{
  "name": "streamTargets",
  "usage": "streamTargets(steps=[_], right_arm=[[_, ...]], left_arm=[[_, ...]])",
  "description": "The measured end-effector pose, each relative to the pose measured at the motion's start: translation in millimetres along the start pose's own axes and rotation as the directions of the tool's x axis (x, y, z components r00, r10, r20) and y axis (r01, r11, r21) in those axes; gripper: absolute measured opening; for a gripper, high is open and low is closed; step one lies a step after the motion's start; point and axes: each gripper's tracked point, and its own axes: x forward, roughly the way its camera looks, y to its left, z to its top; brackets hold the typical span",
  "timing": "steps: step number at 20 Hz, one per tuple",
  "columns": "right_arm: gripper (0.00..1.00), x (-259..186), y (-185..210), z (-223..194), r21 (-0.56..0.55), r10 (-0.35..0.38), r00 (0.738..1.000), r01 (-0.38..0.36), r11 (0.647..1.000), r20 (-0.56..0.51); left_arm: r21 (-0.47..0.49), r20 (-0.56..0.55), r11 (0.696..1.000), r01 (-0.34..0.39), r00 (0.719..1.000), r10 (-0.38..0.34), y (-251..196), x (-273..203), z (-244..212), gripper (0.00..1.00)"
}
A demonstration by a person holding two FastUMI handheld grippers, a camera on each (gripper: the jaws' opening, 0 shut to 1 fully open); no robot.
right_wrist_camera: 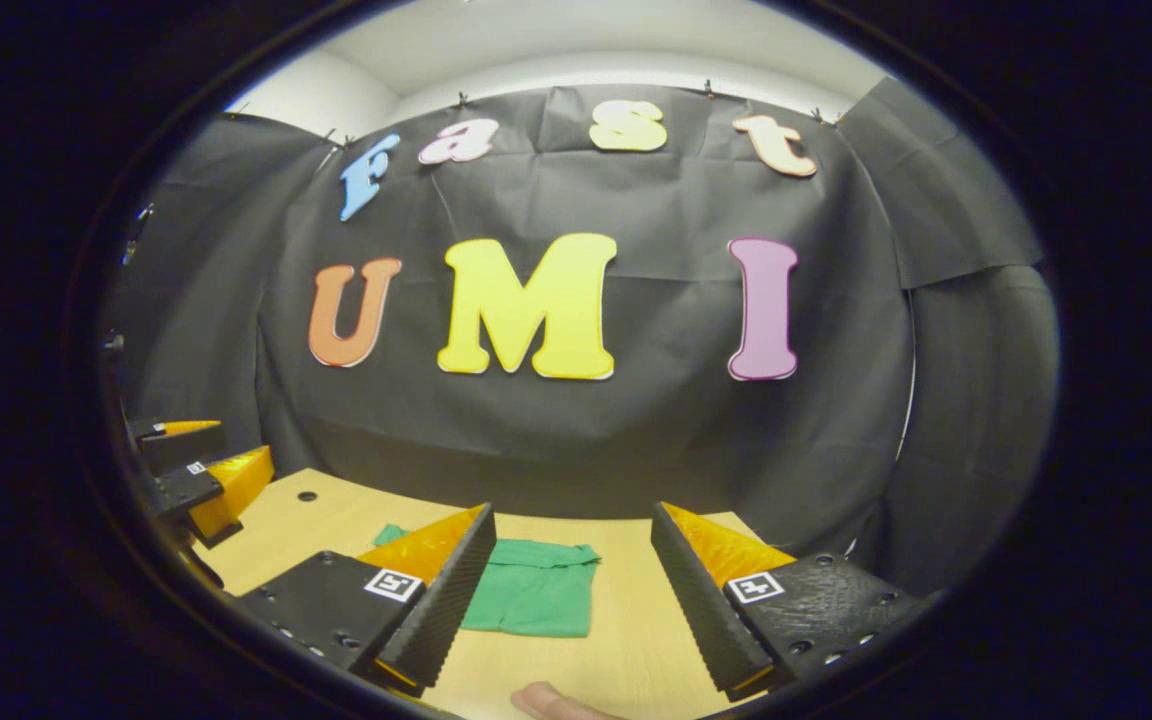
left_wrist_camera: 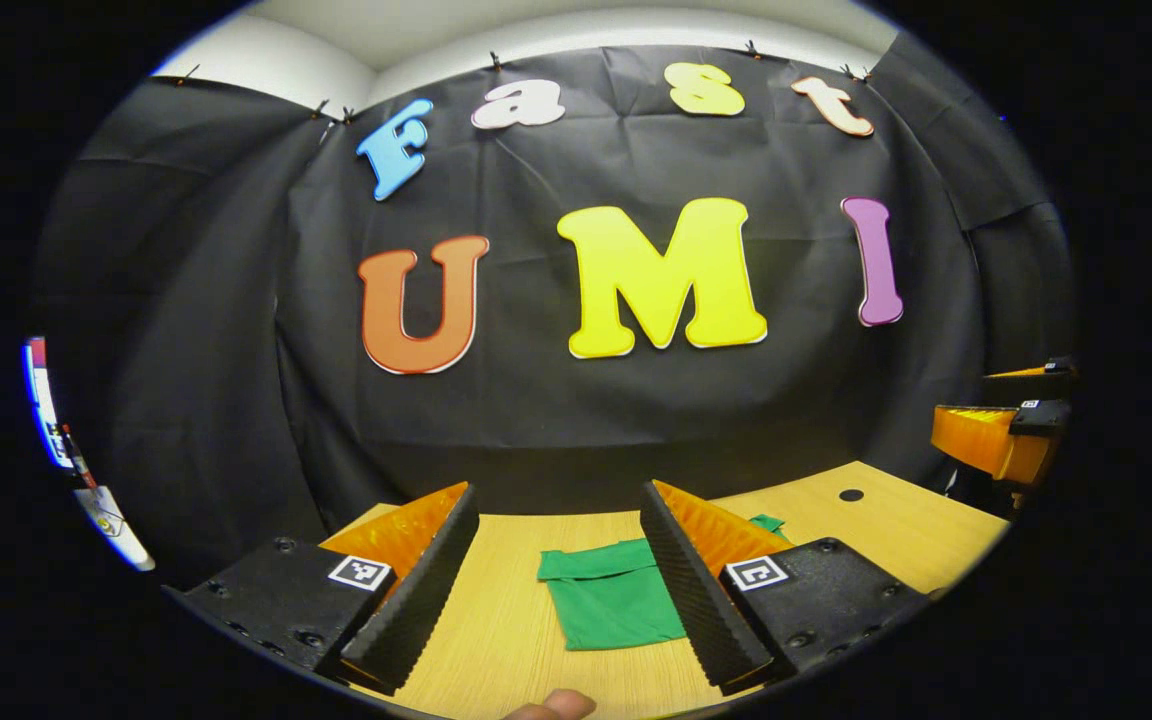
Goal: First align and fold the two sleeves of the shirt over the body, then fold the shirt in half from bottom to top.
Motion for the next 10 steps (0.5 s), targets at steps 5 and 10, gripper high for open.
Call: streamTargets(steps=[5,10], right_arm=[[0.94,-90,11,43,-0.034,-0.031,0.997,0.033,0.999,0.065],[0.96,-191,11,86,-0.03,-0.041,0.987,0.047,0.998,0.155]], left_arm=[[-0.03,0.078,1.0,-0.01,0.997,0.012,14,-86,34,1.0],[-0.107,0.051,0.994,0.015,0.999,-0.01,24,-150,41,1.0]])
